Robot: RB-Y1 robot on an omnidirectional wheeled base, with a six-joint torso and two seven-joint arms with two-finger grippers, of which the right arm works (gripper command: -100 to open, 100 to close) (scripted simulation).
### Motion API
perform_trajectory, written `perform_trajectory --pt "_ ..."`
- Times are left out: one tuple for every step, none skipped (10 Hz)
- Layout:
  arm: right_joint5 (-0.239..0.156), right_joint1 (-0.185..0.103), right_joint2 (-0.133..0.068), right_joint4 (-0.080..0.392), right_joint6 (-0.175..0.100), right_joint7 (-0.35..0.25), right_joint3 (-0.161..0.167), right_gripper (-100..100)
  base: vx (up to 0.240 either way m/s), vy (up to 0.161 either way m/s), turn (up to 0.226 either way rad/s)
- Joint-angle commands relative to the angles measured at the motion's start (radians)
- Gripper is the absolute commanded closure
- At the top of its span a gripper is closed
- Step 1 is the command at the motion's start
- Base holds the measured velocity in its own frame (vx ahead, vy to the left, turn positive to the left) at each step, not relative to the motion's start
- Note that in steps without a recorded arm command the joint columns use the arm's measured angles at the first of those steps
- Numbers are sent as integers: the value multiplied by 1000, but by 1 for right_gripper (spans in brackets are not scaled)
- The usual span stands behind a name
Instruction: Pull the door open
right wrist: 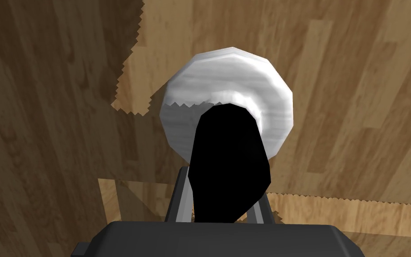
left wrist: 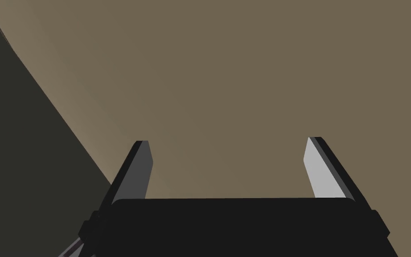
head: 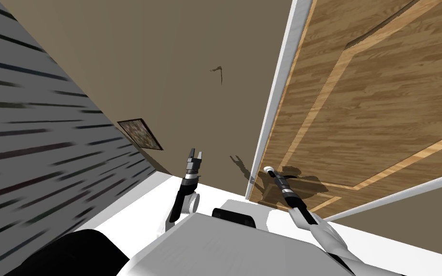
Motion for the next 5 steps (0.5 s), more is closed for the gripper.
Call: perform_trajectory --pt "0 -1 -1 -1 -1 1 -1 100 0 0 0" --pt "9 7 -9 -2 -12 -17 13 100 -90 -26 69" --pt "11 8 -12 -3 -16 -22 17 100 -152 -51 74" --pt "18 13 -19 -5 -25 -34 27 100 -188 -76 91" --pt "25 18 -26 -7 -35 -48 38 100 -200 -77 89"
